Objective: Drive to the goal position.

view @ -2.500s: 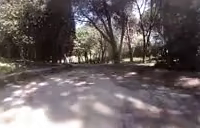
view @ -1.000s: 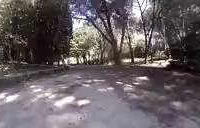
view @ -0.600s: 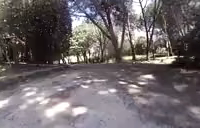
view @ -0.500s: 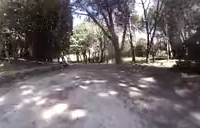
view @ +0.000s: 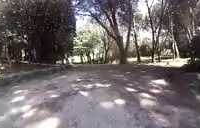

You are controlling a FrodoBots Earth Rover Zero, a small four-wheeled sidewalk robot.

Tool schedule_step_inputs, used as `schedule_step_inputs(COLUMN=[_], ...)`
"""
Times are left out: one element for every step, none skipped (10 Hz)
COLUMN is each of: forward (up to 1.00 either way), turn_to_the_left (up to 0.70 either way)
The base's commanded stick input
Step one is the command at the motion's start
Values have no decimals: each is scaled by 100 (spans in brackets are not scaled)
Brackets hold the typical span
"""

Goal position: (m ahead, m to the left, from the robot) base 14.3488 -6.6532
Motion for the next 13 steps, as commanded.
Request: schedule_step_inputs(forward=[85, 85, 85, 85, 85, 85, 85, 85, 85, 85, 85, 85, 85], turn_to_the_left=[0, 0, 0, 0, 0, 0, 0, 0, 0, 0, 0, 0, 0])
